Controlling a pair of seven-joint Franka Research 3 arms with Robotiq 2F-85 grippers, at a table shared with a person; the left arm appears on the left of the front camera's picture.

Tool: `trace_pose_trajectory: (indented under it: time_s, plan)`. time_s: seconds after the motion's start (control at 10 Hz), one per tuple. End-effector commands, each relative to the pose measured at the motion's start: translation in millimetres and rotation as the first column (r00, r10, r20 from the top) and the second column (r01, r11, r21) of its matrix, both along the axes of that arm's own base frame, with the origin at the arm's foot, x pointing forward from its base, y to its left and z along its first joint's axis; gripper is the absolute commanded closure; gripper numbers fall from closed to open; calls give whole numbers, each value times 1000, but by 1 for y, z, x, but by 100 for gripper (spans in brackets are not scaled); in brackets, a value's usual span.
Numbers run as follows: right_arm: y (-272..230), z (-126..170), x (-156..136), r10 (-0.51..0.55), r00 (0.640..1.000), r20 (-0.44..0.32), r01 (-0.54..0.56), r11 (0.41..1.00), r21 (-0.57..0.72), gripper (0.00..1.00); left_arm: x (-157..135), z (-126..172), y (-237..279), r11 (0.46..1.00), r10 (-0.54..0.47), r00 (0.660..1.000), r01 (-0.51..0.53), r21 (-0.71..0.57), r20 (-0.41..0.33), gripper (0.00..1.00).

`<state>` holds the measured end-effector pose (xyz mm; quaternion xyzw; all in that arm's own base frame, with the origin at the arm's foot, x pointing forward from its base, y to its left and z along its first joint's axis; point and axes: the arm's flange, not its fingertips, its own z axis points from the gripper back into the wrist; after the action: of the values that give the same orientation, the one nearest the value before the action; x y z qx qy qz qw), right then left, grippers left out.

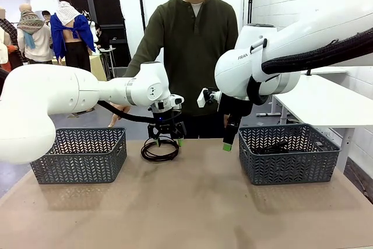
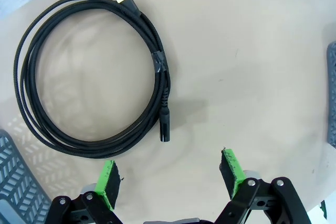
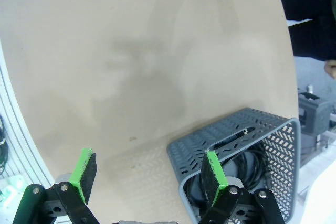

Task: Organize the cables according to human instructions.
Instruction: Pick up a bundle of cables and place it in the basket indicated by the human.

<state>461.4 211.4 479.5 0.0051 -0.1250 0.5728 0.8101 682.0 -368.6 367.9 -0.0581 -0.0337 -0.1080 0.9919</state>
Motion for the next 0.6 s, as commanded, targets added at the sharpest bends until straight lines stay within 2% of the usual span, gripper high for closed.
trace_pose_trajectory:
  time_s: [0.0,0.5]
  plan:
    - [0,-1,0,-3,1000,4,3,1000,-4,0,2,-2,-4,1000,6,999,-6,3,42,0]
    - [0,-1,0,-3,1000,4,3,1000,-4,0,4,0,-17,996,64,986,-72,46,155,0]
